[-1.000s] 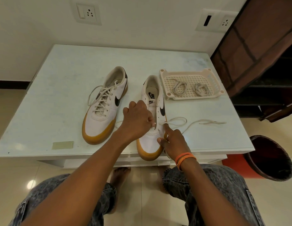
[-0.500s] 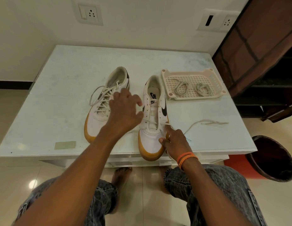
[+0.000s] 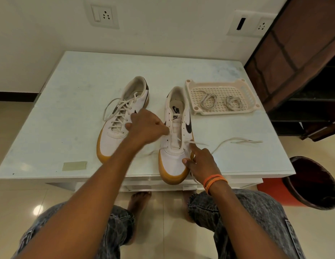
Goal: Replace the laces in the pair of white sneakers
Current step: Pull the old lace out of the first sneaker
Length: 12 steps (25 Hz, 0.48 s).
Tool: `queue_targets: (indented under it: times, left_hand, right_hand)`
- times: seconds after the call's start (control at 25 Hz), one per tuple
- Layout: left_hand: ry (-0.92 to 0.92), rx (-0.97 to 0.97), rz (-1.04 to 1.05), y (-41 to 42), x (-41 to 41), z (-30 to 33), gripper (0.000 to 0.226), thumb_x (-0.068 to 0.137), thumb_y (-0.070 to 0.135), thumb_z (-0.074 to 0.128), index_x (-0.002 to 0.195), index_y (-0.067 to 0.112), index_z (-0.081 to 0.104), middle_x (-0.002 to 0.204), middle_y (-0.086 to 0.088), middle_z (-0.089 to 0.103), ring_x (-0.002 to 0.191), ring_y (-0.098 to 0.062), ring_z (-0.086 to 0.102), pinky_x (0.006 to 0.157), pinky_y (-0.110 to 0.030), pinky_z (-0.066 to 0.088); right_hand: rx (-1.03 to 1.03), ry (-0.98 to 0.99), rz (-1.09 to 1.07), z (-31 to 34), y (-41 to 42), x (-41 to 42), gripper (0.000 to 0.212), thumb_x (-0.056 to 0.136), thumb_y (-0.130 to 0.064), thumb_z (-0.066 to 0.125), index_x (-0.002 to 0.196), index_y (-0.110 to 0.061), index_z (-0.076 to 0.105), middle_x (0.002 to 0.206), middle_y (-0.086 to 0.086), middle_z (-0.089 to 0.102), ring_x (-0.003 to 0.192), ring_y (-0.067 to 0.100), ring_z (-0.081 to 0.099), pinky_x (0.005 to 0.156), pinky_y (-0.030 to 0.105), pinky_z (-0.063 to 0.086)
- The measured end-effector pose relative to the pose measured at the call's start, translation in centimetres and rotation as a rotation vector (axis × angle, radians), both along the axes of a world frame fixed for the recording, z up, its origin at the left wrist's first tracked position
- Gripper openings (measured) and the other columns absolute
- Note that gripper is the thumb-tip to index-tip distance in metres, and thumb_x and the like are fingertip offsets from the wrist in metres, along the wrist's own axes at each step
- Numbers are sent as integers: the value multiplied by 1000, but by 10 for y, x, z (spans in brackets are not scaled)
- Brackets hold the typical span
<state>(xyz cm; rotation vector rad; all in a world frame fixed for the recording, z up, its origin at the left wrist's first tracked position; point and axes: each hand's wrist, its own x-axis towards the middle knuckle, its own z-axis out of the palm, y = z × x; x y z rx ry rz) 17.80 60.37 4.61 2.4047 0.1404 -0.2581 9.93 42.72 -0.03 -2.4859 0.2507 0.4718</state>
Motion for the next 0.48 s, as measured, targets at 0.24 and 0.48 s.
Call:
queue_targets:
  times: [0.24, 0.48]
  left_hand:
    - [221, 577, 50, 46, -4, 16, 41, 72, 35, 74, 98, 14, 50, 105, -7, 53, 112, -32, 47, 93, -42, 34]
    - [-431, 316, -258, -11, -21, 6, 27, 85, 33, 66, 109, 21, 65, 118, -4, 43, 112, -25, 38, 87, -35, 32]
  right_hand:
    - [-14, 18, 2, -1, -1, 2, 65, 95, -33, 57, 150, -27, 23, 118, 13, 48, 102, 32, 57, 90, 37, 48]
    - [-12, 7, -19, -3, 2, 2, 62, 93, -31, 59, 146, -25, 29, 112, 13, 50, 96, 32, 61, 88, 42, 52]
